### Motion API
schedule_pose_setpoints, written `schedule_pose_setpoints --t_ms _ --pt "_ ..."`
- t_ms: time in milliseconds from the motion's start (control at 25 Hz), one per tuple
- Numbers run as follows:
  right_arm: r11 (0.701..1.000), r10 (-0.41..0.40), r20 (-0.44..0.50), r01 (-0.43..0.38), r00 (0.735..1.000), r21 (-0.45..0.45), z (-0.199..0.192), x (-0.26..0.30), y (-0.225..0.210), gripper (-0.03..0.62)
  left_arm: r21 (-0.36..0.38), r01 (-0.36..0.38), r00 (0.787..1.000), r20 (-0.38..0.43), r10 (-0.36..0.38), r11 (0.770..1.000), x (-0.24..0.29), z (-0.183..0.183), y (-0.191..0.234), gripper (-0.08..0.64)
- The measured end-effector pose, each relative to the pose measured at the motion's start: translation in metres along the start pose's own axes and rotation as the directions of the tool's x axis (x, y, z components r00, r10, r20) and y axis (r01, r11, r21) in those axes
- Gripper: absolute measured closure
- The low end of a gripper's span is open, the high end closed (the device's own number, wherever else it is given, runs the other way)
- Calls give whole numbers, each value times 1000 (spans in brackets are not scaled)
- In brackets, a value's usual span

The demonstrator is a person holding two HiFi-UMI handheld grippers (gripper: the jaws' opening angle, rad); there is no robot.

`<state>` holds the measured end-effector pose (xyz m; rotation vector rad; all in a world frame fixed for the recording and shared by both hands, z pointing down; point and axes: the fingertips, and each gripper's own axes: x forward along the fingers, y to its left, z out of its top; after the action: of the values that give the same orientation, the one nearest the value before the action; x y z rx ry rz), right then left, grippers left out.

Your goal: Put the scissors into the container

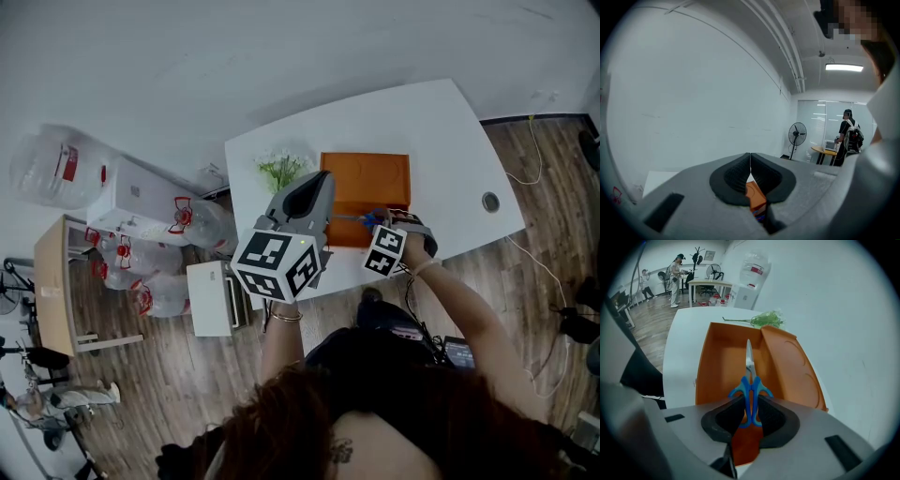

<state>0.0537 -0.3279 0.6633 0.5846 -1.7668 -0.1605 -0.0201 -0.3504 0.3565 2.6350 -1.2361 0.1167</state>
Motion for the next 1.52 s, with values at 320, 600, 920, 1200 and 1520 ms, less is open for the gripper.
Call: schedule_pose_setpoints --t_ms 320,600,920,1200,1520 --pt "998 68 -78 -68 995 7 -6 18 7 508 -9 -15 1000 -9 15 1000 -2 -3 6 543" --pt "996 91 -105 -91 990 8 -7 20 7 505 -14 -35 999 -13 35 999 -6 -3 12 543" --pt "996 88 -101 -86 991 20 -7 19 2 469 -16 -31 999 -17 31 999 -7 -5 11 543" --pt "989 56 -8 -55 998 139 4 -1 -8 476 -2 -24 1000 -13 24 1000 -10 -2 9 543" --pt "940 -59 112 17 992 342 20 -42 -33 501 9 -2 1000 -4 2 1000 -18 2 1 543"
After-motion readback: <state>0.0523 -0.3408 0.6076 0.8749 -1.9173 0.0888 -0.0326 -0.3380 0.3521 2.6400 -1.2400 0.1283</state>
